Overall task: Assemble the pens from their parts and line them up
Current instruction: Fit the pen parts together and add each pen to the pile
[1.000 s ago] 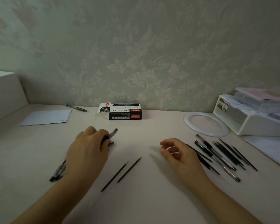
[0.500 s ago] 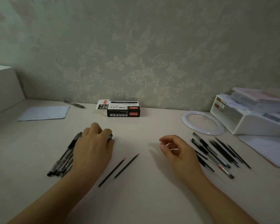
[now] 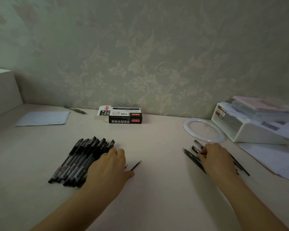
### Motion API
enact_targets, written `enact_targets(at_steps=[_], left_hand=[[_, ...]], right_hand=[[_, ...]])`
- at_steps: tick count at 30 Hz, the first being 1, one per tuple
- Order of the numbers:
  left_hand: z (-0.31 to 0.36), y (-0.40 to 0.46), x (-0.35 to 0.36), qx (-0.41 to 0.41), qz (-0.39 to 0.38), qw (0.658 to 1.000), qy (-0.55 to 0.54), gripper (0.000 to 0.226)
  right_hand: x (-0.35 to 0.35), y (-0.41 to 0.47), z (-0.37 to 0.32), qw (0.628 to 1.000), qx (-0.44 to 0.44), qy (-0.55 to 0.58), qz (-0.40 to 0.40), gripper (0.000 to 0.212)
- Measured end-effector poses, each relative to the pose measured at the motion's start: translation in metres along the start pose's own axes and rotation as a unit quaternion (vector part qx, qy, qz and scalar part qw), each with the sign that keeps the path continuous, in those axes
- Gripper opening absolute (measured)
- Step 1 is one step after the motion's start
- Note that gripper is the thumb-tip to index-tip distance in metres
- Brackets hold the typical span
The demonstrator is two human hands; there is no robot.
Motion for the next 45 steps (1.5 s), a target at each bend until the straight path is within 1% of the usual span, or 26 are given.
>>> enact_targets(at_steps=[2,5,6,8,10,11,12,13,15,17,20,22,24,26,27,29,31,32,34,35,36,37,39,41,43,45], left_hand=[[-0.001,0.003,0.004,-0.003,-0.011,1.0,-0.013,0.031],[-0.001,0.008,0.011,-0.004,0.005,1.0,-0.017,0.023],[-0.001,0.01,0.013,-0.004,0.013,1.0,-0.018,0.021],[0.0,0.015,0.017,-0.007,0.027,1.0,-0.008,0.019],[0.001,0.02,0.022,-0.014,0.039,0.999,0.023,0.013],[0.001,0.024,0.024,-0.016,0.046,0.998,0.044,0.01],[0.0,0.026,0.026,-0.02,0.05,0.997,0.061,0.008],[-0.001,0.029,0.026,-0.024,0.051,0.996,0.072,0.008],[-0.003,0.033,0.027,-0.026,0.054,0.994,0.09,0.008],[-0.004,0.036,0.026,-0.018,0.059,0.992,0.107,0.008],[-0.005,0.042,0.025,-0.003,0.069,0.991,0.119,0.014],[-0.004,0.045,0.022,-0.002,0.091,0.991,0.098,0.017],[0.0,0.044,0.018,0.01,0.129,0.991,0.045,0.013],[0.007,0.041,0.015,0.052,0.173,0.983,-0.041,0.017],[0.01,0.04,0.013,0.08,0.189,0.976,-0.07,0.013],[0.013,0.038,0.012,0.124,0.201,0.968,-0.088,0.008],[0.01,0.038,0.01,0.121,0.203,0.962,-0.137,0.021],[0.007,0.038,0.009,0.106,0.223,0.953,-0.178,0.027],[0.001,0.036,0.006,0.07,0.283,0.922,-0.253,0.032],[0.001,0.036,0.005,0.062,0.303,0.916,-0.254,0.033],[0.002,0.036,0.006,0.068,0.307,0.921,-0.231,0.035],[0.004,0.037,0.007,0.082,0.295,0.93,-0.205,0.036],[0.013,0.037,0.011,0.115,0.248,0.948,-0.166,0.037],[0.022,0.037,0.016,0.152,0.214,0.955,-0.139,0.033],[0.026,0.036,0.021,0.162,0.175,0.96,-0.144,0.026],[0.024,0.039,0.023,0.156,0.136,0.962,-0.18,0.025]], right_hand=[[0.002,0.003,-0.001,1.0,0.005,-0.02,-0.021,0.02],[-0.002,0.008,-0.005,0.997,0.006,-0.052,-0.048,0.021],[-0.007,0.009,-0.008,0.997,0.007,-0.061,-0.046,0.021],[-0.02,0.011,-0.018,0.998,0.004,-0.061,-0.015,0.02],[-0.034,0.012,-0.032,0.999,-0.025,-0.005,0.037,0.018],[-0.039,0.009,-0.042,0.996,-0.048,0.057,0.054,0.016],[-0.041,0.005,-0.053,0.986,-0.064,0.144,0.055,0.013],[-0.041,0.001,-0.064,0.967,-0.067,0.242,0.037,0.011],[-0.029,-0.008,-0.084,0.907,-0.053,0.418,-0.029,0.011],[-0.008,-0.014,-0.095,0.849,-0.039,0.52,-0.081,0.013],[0.018,-0.017,-0.095,0.77,0.01,0.628,-0.112,0.019],[0.028,-0.016,-0.092,0.718,0.048,0.683,-0.124,0.022],[0.035,-0.013,-0.089,0.688,0.063,0.71,-0.134,0.023],[0.039,-0.012,-0.088,0.674,0.058,0.723,-0.142,0.019],[0.039,-0.011,-0.087,0.67,0.053,0.726,-0.148,0.016],[0.039,-0.011,-0.085,0.663,0.048,0.729,-0.161,0.014],[0.038,-0.01,-0.085,0.656,0.047,0.734,-0.169,0.013],[0.038,-0.01,-0.086,0.663,0.042,0.729,-0.165,0.011],[0.04,-0.009,-0.087,0.698,0.027,0.701,-0.144,0.007],[0.039,-0.009,-0.087,0.715,0.019,0.686,-0.136,0.006],[0.039,-0.01,-0.089,0.725,0.012,0.675,-0.134,0.007],[0.038,-0.012,-0.09,0.732,0.003,0.668,-0.135,0.008],[0.035,-0.016,-0.093,0.736,-0.019,0.66,-0.149,0.01],[0.033,-0.02,-0.096,0.737,-0.045,0.653,-0.167,0.013],[0.034,-0.022,-0.098,0.736,-0.064,0.65,-0.176,0.016],[0.033,-0.023,-0.099,0.74,-0.079,0.645,-0.176,0.017]])
Point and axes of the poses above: each hand's wrist, its own y-axis towards the middle knuckle, its own x-axis out of the palm, z = x × y, the point moved 2 cm from there along y, towards the middle knuckle
